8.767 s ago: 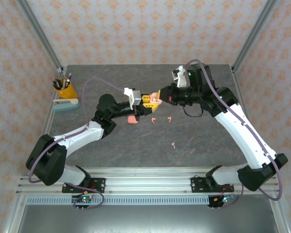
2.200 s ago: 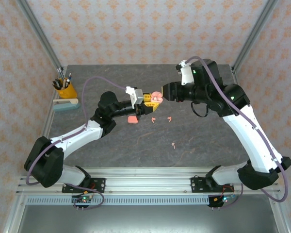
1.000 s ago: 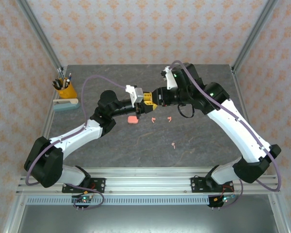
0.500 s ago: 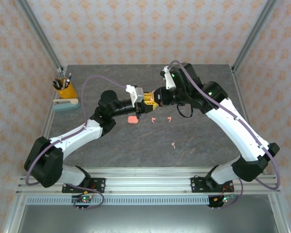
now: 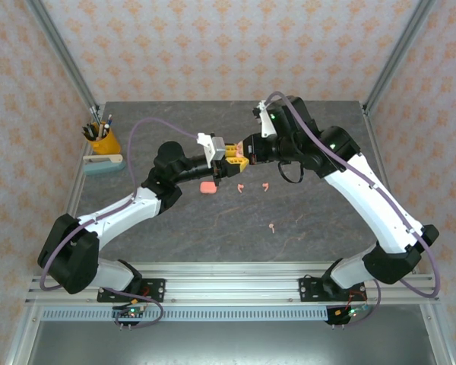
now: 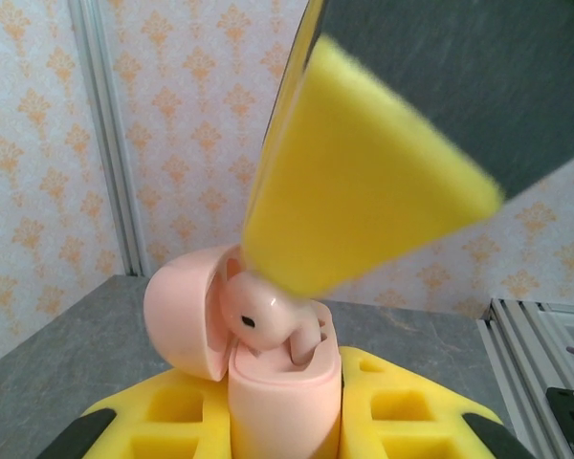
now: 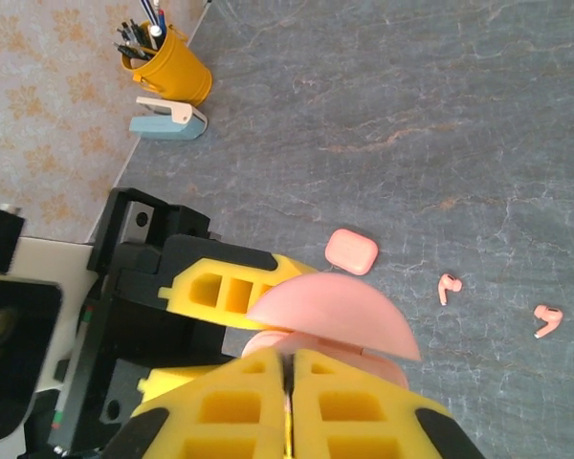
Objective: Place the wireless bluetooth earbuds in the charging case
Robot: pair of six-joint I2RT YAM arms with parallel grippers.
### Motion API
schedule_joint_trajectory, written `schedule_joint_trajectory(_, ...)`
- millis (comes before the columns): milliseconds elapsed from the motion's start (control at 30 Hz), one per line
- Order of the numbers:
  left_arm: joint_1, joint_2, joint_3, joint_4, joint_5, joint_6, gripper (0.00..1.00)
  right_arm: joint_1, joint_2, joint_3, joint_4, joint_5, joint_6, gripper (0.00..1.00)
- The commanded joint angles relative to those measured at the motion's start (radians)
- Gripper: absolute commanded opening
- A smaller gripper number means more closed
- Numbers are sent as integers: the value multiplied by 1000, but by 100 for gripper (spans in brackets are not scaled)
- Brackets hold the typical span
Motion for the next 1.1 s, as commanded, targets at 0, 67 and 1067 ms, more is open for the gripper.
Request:
schedule_joint_trajectory(0, -13, -9, 35, 71, 21, 26, 0, 7, -15, 30, -13, 46, 6, 8)
schedule_joint_trajectory(67, -13, -11, 35, 71, 19, 27, 0, 7, -15, 30, -15, 48, 3, 8)
schedule_joint_trajectory(1067, -15, -18, 40, 63, 19, 34, 0, 0, 2, -1, -20, -195, -68, 22)
